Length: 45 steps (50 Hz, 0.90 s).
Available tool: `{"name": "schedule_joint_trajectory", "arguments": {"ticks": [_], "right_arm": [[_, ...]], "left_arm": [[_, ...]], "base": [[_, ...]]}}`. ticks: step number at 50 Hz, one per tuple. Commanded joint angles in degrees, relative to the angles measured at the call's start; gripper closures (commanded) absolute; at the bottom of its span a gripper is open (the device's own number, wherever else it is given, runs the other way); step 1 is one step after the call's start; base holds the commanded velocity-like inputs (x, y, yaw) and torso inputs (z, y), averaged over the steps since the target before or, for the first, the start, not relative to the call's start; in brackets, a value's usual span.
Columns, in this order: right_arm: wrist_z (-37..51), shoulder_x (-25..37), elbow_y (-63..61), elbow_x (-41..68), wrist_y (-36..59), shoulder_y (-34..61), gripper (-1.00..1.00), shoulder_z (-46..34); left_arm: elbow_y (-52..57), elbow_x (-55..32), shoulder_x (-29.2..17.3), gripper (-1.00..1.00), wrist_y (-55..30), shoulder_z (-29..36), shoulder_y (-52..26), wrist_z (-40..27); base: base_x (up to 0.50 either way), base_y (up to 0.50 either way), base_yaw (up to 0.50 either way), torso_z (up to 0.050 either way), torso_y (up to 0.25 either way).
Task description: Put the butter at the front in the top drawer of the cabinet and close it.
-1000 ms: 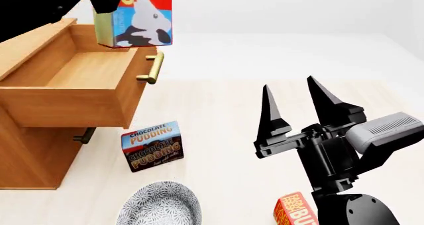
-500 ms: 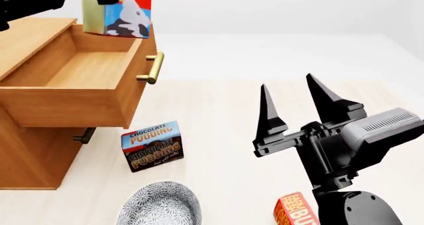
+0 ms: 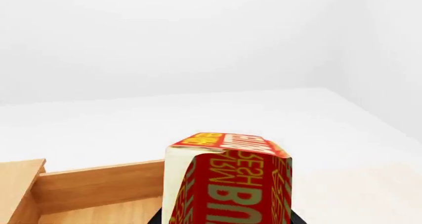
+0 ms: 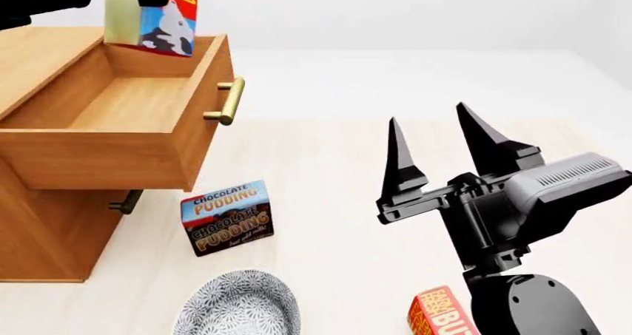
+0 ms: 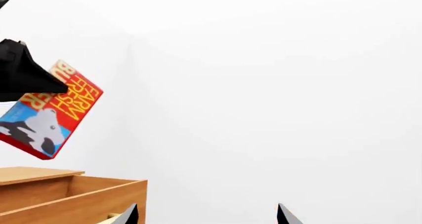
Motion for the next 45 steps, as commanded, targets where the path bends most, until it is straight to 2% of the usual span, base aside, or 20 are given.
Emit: {"name": "schedule_joint_trajectory", "arguments": {"ticks": [1,29,45], "right_arm": [[-0.3,-0.4,1.7,-0.3,-0.7,0.9,-1.0,-0.5],[-0.3,-0.5,3.2,-0.2,-1.8,1.0,-1.0,-1.0],[-0.5,-0.3,3.7,0.2,-2.3,0.8,-1.0,-1.2]], "left_arm": [[-7.3,7.2,2.7,1.0,0.9,2.7,-4.2,4.6],[-29.9,22.4,12.8,1.0,5.0,14.8,-7.7,18.4],[-36.2,25.7,15.5,1.0,5.2,17.7,-7.5,19.6]], "base": [[0.0,0.0,0.0,0.0,0.0],[0.0,0.0,0.0,0.0,0.001],[0.0,0.0,0.0,0.001,0.001]]}}
